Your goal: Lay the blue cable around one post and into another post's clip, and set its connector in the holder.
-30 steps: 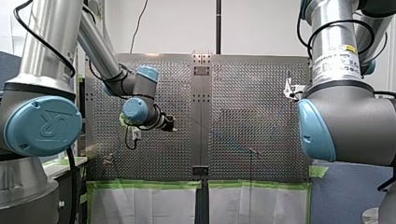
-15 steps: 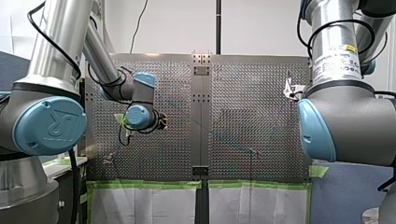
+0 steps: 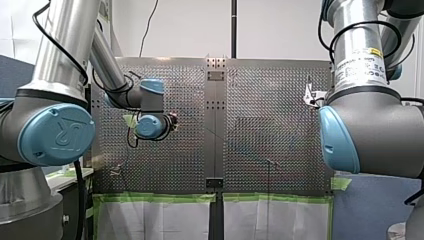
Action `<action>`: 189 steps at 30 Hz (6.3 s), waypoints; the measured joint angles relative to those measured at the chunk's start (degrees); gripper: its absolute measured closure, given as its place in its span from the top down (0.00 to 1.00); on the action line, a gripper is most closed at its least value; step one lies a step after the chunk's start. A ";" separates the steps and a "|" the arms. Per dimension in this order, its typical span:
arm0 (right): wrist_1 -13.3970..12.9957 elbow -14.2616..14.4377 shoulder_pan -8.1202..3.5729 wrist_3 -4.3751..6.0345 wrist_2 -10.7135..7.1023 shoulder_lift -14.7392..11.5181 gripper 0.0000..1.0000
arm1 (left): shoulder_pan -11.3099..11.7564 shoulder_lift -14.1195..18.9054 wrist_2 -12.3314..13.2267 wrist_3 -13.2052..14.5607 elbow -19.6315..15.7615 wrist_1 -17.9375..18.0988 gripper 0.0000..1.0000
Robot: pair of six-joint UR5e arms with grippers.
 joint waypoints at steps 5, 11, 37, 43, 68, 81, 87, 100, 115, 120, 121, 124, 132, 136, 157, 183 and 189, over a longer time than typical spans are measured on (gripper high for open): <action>-0.07 0.01 -0.03 0.00 -0.08 0.00 1.00 | 0.48 0.01 0.07 0.03 -0.36 2.94 0.87; -0.05 0.00 -0.07 -0.09 -0.09 0.00 1.00 | 0.90 0.01 0.16 -0.02 -0.42 4.21 0.87; -0.59 -0.51 0.06 -0.04 -0.35 -0.07 1.00 | 2.27 -0.02 1.21 -0.58 -1.52 4.66 0.87; -0.38 -0.52 0.13 -0.16 -0.36 -0.10 1.00 | 2.61 -0.04 1.51 -0.90 -1.52 4.55 0.87; 0.55 -0.48 0.26 -0.18 -0.61 -0.06 1.00 | 3.67 -0.05 2.21 -1.12 -1.56 4.46 0.87; 0.53 -0.47 0.36 -0.18 -0.69 -0.06 1.00 | 3.76 -0.05 2.22 -1.17 -1.66 4.45 0.87; 0.48 -0.47 0.51 -0.18 -1.02 -0.06 1.00 | 3.90 -0.03 2.23 -1.20 -1.67 4.41 0.87; 0.45 -0.48 0.66 -0.35 -1.76 -0.07 1.00 | 4.01 -0.05 2.27 -1.29 -1.68 4.40 0.87; 0.29 -0.47 0.53 -0.35 -2.18 -0.03 1.00 | 4.11 -0.05 2.26 -1.29 -1.69 4.40 0.87; 0.32 -0.49 0.33 -0.35 -2.18 -0.03 1.00 | 4.15 -0.03 2.27 -1.29 -1.69 4.40 0.87; 0.32 -0.49 0.31 -0.35 -2.17 -0.03 1.00 | 4.17 -0.03 2.28 -1.29 -1.69 4.40 0.87; 0.29 -0.49 0.26 -0.35 -2.13 -0.04 1.00 | 4.23 -0.04 2.25 -1.29 -1.70 4.40 0.87; 0.32 -0.50 0.17 -0.35 -1.94 -0.05 1.00 | 4.34 -0.05 2.28 -1.29 -1.72 4.40 0.87; 0.24 -0.50 0.12 -0.29 -1.68 -0.05 1.00 | 4.36 -0.05 2.30 -1.29 -1.71 4.40 0.87; 0.45 -0.50 0.09 -0.34 1.24 -0.05 1.00 | 4.52 -0.06 2.57 -1.29 -1.74 4.40 0.87; 0.46 -0.46 0.10 -0.44 3.44 -0.02 1.00 | 4.89 -0.07 2.75 -1.76 -2.59 5.23 0.87; 0.52 -0.44 0.10 -0.44 4.36 -0.04 1.00 | 5.18 -0.06 3.28 -1.81 -2.63 5.35 0.87</action>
